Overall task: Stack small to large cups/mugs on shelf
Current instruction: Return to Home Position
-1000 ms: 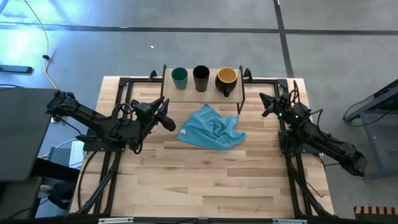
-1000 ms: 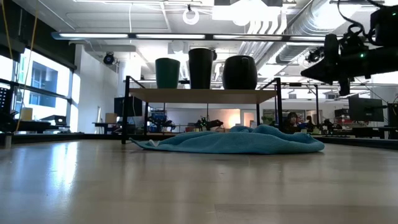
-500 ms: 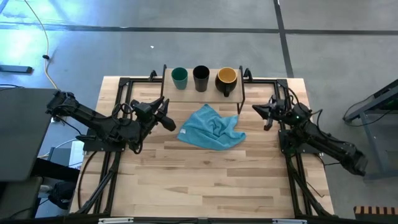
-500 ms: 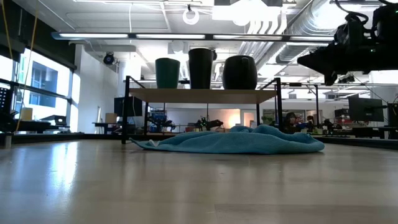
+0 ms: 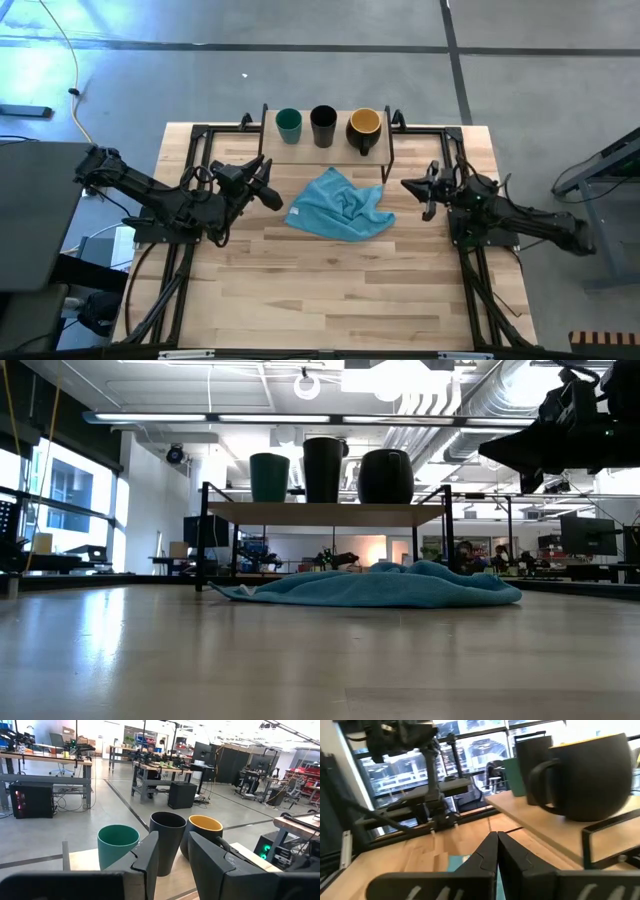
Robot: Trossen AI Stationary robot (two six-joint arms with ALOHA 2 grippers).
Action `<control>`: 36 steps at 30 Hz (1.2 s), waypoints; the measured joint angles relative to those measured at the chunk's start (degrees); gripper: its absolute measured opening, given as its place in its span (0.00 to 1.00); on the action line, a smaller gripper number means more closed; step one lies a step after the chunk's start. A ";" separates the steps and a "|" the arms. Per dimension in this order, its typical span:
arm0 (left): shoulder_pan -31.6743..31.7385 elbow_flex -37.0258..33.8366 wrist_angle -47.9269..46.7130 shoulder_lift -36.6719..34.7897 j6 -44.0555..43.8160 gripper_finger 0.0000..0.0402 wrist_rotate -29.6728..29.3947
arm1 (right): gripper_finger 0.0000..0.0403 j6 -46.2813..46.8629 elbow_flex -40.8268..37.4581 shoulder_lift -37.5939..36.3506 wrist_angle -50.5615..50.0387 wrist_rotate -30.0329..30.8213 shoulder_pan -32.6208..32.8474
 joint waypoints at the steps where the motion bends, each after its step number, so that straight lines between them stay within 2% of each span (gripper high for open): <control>1: 0.00 0.00 0.00 0.00 0.00 0.23 0.00 | 0.00 0.17 0.00 0.00 0.00 0.98 1.20; 9: 0.00 0.02 0.00 0.00 0.00 0.23 0.00 | 0.00 -0.13 -0.02 0.00 0.17 7.31 12.46; 12: 0.00 0.02 0.00 0.00 0.00 0.23 0.00 | 0.00 -1.22 -0.02 0.00 -0.09 11.65 16.33; 15: 0.00 0.00 0.00 0.00 0.00 0.23 0.00 | 0.00 -2.91 -0.02 0.00 -0.46 16.71 18.87; 18: 0.00 0.01 -0.01 0.00 0.00 0.23 0.00 | 0.00 -5.50 -0.02 0.00 -0.19 18.03 19.67; 24: 0.00 0.01 0.00 0.00 0.01 0.23 0.00 | 0.00 -8.60 -0.02 -0.02 0.44 6.34 19.12; 30: 0.02 0.01 0.00 0.00 0.00 0.23 0.00 | 0.00 -8.60 -0.02 -0.51 0.71 1.65 16.21; 36: 0.02 0.02 0.02 0.00 -0.08 0.23 0.00 | 0.00 -8.45 0.01 -5.06 -1.83 -4.96 12.69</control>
